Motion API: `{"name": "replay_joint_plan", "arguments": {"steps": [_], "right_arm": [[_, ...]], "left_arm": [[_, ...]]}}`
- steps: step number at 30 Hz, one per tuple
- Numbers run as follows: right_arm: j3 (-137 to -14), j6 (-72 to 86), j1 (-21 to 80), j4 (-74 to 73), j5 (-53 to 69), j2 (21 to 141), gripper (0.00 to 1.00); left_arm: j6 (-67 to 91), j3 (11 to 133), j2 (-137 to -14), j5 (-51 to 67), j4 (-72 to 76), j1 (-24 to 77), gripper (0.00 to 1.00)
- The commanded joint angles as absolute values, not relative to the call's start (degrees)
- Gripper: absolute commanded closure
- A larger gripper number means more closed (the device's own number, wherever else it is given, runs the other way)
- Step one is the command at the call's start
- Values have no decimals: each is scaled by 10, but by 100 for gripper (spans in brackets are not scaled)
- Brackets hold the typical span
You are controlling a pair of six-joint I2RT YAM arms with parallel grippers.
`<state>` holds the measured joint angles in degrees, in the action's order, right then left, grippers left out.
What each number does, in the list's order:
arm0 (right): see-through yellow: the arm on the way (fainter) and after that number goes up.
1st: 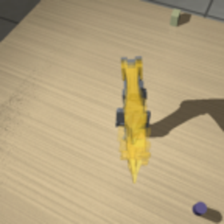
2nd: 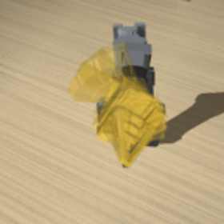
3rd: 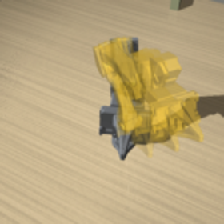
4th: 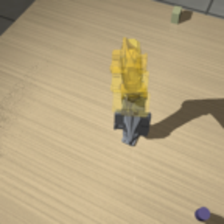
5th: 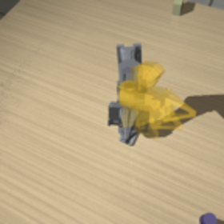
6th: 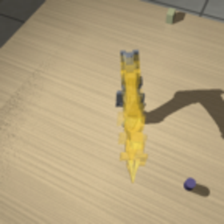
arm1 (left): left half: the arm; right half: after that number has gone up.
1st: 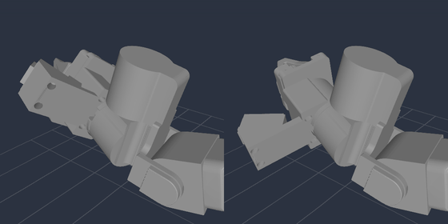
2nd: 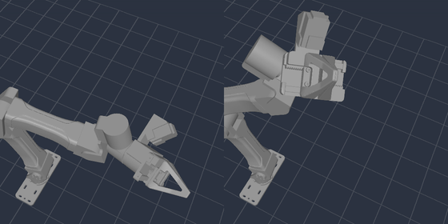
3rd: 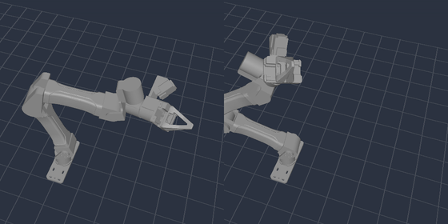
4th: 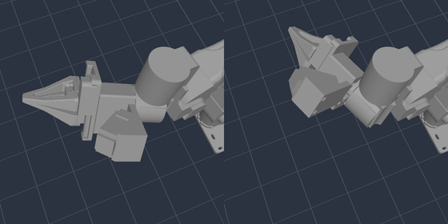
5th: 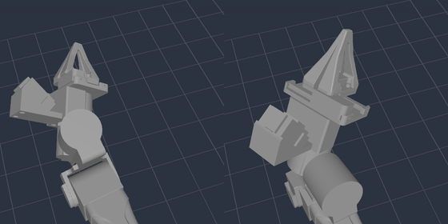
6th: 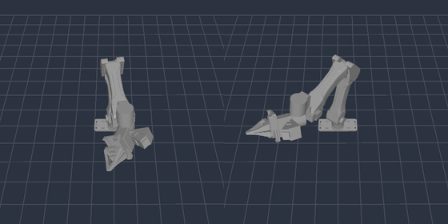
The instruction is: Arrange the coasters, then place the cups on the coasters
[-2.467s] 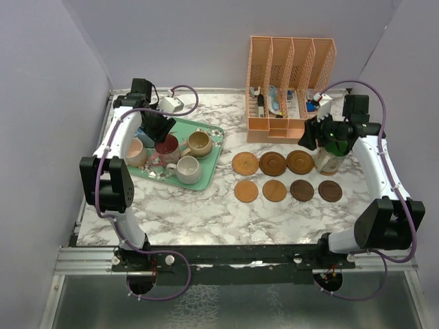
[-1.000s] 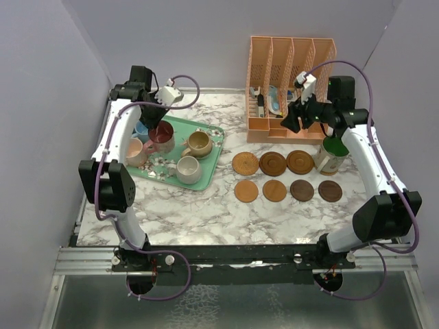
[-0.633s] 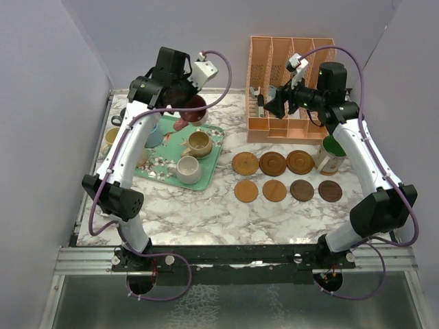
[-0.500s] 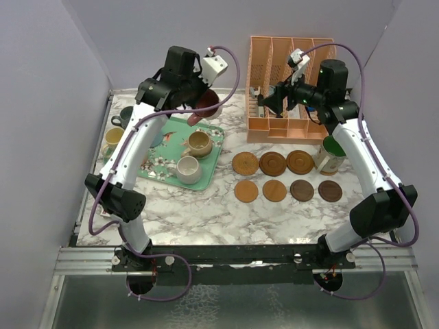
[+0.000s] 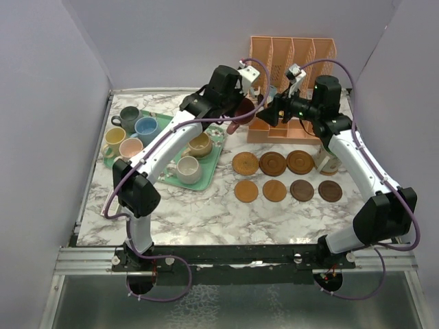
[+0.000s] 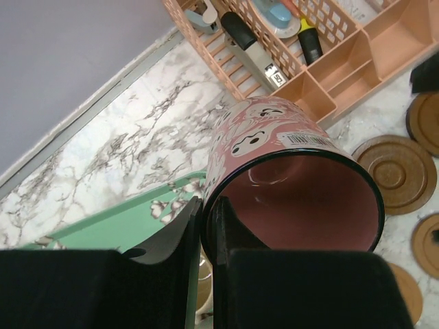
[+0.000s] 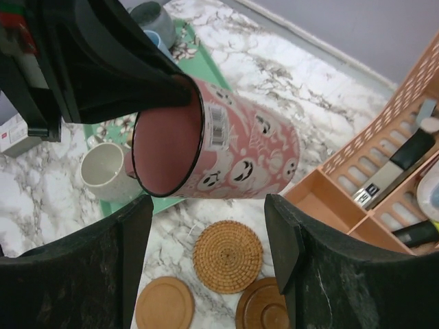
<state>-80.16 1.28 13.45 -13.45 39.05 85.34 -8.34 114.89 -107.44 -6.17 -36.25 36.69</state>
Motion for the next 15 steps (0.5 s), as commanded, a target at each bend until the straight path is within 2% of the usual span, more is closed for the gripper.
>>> {"name": "replay_joint_plan", "arguments": {"steps": [1,8,15], "right_arm": [[-747,41,139,-85,404,821,33],[-729,51,142,-84,338,817,35],[-740,63,145,-94,286,840,41]], "left_arm": [[-3,1163,-1067,-165,-245,394,100],[59,1129,-1071,-213,-226,426,100],[59,1136,-1092,-343,-216,481,100]]}}
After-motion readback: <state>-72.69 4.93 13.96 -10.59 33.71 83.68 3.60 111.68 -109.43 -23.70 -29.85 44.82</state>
